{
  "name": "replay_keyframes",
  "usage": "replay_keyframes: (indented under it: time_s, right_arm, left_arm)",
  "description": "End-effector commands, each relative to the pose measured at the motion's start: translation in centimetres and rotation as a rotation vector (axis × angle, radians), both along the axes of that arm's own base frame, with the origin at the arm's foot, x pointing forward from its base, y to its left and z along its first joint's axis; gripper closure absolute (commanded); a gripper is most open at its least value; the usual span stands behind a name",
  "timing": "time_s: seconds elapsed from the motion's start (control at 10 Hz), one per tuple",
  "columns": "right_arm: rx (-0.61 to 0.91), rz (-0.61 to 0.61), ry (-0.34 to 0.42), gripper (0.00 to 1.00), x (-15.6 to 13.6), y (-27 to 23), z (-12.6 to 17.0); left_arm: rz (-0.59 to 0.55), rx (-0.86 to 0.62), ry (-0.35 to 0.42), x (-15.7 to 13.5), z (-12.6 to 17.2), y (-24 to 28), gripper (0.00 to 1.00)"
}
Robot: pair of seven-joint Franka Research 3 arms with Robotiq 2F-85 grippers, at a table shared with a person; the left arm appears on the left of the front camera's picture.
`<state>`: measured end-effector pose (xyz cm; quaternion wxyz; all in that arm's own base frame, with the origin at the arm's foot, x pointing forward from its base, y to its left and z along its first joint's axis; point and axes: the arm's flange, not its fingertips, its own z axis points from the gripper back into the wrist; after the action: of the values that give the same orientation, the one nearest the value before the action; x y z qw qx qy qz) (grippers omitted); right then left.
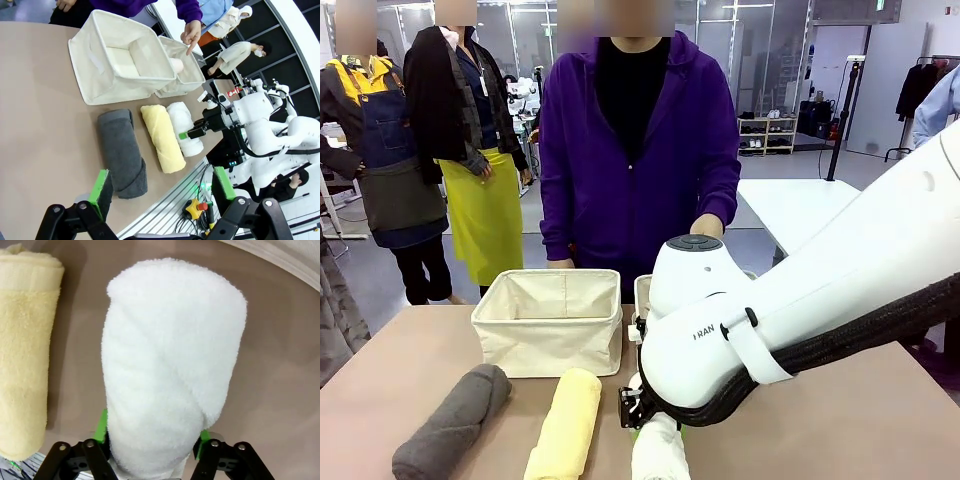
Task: Divide the towels into two baskets.
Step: Pick up one hotel-folded towel from the bottom of the table and place it in the Fabric basket indicated by the person.
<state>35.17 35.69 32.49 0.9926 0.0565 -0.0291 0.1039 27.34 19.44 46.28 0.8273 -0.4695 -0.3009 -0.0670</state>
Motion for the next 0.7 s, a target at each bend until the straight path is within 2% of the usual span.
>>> replay_keyframes:
  time_s: [0.0,0.1,0.2,0.3,0.5,0.6]
  right_arm:
    - [-0.006,0.021,0.033,0.47,0.1,-0.3,-0.2]
    - [-0.006,0.023,0.032,0.54,0.0,-0.3,-0.1]
    - [-0.003,0.024,0.033,0.67,0.0,-0.2,0.0]
    - [0.005,0.021,0.038,0.74,-0.1,-0.3,0.4]
    - [0.011,0.109,0.042,0.74,-1.6,-0.9,3.6]
    - [0.01,0.213,0.042,0.74,-2.5,-1.4,6.6]
  left_arm:
    - [-0.008,-0.018,-0.031,-0.1,0.2,0.3,0.0]
    - [-0.008,-0.018,-0.031,-0.1,0.2,0.3,0.0]
    - [-0.008,-0.018,-0.031,-0.1,0.2,0.3,0.0]
    - [-0.008,-0.018,-0.031,-0.1,0.2,0.3,0.0]
    - [-0.008,-0.018,-0.031,-0.1,0.2,0.3,0.0]
    - [-0.008,-0.018,-0.031,-0.1,0.2,0.3,0.0]
